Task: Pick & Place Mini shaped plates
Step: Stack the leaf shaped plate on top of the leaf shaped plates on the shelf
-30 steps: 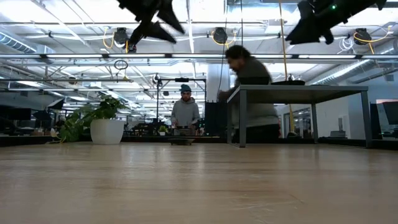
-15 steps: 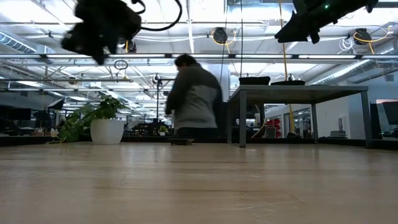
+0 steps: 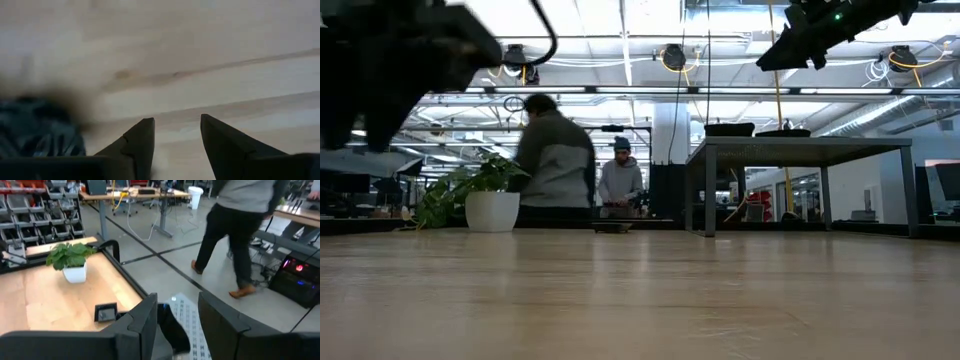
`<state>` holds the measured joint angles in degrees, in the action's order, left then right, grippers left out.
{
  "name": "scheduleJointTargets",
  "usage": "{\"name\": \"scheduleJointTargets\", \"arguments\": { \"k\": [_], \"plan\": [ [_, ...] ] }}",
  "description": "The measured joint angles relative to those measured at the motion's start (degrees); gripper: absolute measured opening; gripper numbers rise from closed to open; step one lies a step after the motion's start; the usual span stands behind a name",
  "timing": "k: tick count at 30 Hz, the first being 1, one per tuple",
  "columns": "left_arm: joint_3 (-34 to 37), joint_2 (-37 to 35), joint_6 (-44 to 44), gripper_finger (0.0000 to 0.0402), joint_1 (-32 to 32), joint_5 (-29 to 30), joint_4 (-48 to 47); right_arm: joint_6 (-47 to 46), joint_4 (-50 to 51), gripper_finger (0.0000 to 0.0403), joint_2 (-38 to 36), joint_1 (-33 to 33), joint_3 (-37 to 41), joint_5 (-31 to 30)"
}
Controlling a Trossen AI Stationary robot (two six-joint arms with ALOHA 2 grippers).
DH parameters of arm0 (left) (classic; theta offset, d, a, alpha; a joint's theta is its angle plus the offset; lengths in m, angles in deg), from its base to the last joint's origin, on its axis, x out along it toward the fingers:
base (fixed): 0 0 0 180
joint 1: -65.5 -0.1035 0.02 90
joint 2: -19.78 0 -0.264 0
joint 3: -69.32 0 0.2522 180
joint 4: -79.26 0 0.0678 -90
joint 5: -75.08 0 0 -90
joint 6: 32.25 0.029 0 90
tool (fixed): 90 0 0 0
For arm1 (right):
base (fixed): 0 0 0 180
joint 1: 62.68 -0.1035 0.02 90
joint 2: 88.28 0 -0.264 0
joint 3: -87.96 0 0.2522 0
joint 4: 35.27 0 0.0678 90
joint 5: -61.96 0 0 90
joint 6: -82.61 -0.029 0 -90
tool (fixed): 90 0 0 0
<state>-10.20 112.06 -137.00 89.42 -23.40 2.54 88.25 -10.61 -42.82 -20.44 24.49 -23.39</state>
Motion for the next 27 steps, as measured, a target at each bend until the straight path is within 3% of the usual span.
{"name": "scheduleJointTargets", "arguments": {
  "k": [5,13,19,27],
  "plan": [
    [0.02,3.08,-5.12,0.0163,1.76,-5.83,-3.82,0.03,-3.73,0.013,0.68,0.0,0.0,0.09],
    [0.02,5.42,-10.49,0.0163,3.37,-6.96,-14.45,-0.28,-4.89,0.013,1.88,0.0,0.0,0.13],
    [0.37,6.05,-14.65,0.0163,5.93,-9.72,-14.55,-0.38,-4.84,0.013,2.36,0.0,0.0,0.13],
    [5.98,6.05,-22.39,0.0163,9.19,-12.12,-8.52,-0.11,-4.83,0.013,2.48,0.0,0.0,0.13]
  ]
}}
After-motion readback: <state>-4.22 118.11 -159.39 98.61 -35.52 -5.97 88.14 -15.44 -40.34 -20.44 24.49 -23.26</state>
